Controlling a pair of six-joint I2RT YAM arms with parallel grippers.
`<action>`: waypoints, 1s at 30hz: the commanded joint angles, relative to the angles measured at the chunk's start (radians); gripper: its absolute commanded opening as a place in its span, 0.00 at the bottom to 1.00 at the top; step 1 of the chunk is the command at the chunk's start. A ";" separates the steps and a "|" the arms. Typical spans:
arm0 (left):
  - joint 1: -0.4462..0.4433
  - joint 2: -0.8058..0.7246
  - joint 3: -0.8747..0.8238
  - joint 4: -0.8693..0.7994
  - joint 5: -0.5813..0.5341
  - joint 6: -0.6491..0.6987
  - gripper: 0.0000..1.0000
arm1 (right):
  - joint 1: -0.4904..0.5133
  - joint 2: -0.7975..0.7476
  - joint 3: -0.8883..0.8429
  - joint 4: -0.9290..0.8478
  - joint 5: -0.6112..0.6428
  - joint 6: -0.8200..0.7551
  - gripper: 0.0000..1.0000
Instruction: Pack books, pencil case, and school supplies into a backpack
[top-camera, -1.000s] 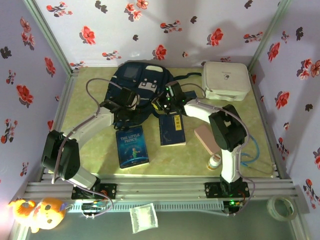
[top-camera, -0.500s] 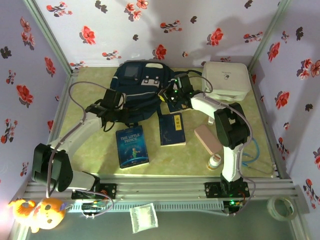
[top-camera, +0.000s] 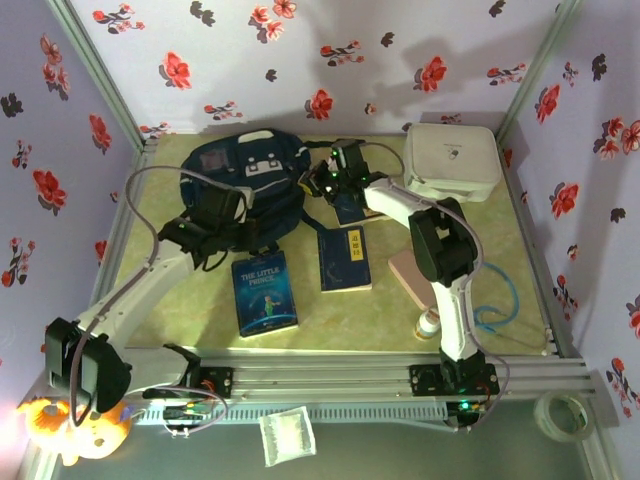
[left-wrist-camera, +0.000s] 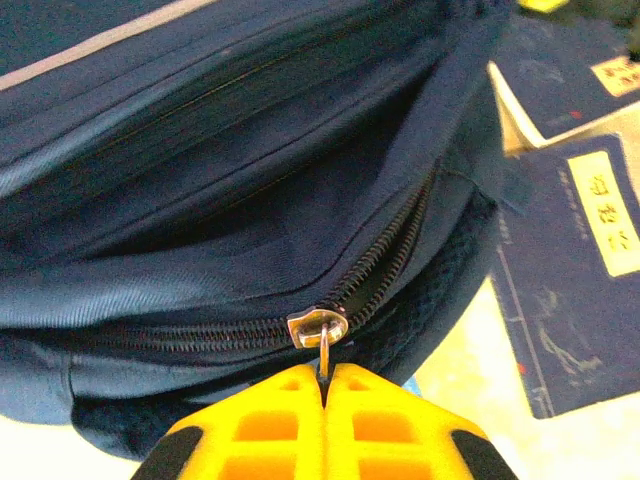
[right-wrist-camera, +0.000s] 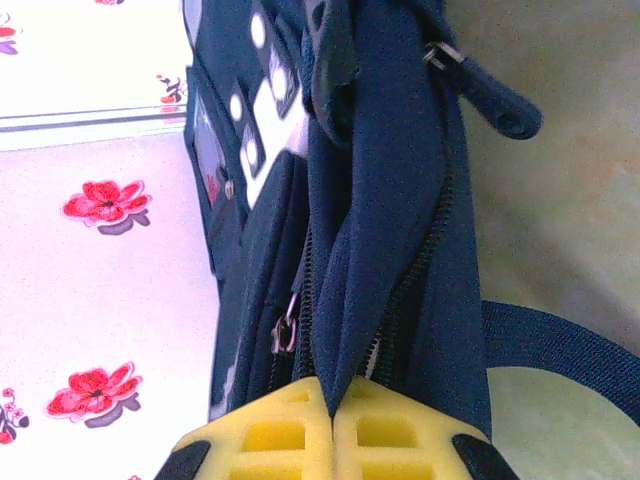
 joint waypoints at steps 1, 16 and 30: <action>-0.038 0.052 0.020 0.078 0.067 -0.033 0.00 | -0.043 0.007 0.055 -0.031 0.057 -0.063 0.20; -0.105 0.345 0.211 0.132 0.141 0.009 0.00 | -0.082 -0.391 -0.523 0.086 0.133 0.039 0.75; -0.108 0.385 0.229 0.126 0.155 0.006 0.00 | 0.048 -0.248 -0.430 0.114 0.094 0.143 0.89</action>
